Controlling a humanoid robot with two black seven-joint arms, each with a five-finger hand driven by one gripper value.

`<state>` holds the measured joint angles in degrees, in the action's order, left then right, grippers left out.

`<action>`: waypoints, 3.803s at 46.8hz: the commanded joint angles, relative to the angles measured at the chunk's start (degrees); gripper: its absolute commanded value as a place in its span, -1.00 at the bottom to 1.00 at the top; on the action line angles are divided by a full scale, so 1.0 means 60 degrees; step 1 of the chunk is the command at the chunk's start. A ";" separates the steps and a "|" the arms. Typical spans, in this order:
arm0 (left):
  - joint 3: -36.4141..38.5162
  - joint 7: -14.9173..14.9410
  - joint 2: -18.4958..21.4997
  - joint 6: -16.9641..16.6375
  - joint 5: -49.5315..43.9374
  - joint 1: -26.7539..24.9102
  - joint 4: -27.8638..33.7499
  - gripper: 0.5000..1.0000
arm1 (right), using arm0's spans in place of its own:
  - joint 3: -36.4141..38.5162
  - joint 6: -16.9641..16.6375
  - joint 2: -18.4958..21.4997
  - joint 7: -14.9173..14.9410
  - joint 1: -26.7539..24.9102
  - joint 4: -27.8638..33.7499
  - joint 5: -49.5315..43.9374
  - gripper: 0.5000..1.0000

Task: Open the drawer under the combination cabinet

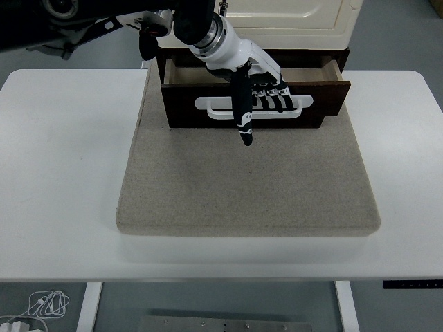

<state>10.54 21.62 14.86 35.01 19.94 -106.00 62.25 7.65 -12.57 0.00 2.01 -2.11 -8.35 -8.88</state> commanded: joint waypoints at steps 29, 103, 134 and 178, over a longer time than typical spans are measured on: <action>0.0045 0.0162 0.0189 -0.0002 0.0016 0.0000 0.0011 1.00 | 0.0000 0.0000 0.0000 0.0001 0.0000 0.0001 0.0000 0.70; -0.9052 -0.3632 0.3645 -0.5455 -0.2502 0.2679 -0.5585 1.00 | 0.0000 0.0000 0.0000 0.0001 0.0000 -0.0014 0.0000 0.70; -0.9125 -0.3149 0.1640 -0.5162 -0.5169 0.7075 -0.5878 1.00 | -0.0029 -0.0015 0.0000 0.0001 -0.0044 -0.0014 -0.0015 0.70; -1.1352 -0.4437 0.0072 -0.2862 -0.5901 0.8496 -0.6332 1.00 | -0.0029 -0.0161 0.0000 0.0030 -0.0220 -0.0029 -0.0029 0.70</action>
<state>-57.47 -4.15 15.32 16.74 -14.02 -55.24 24.35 7.47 -13.49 0.00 2.18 -3.10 -8.52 -9.06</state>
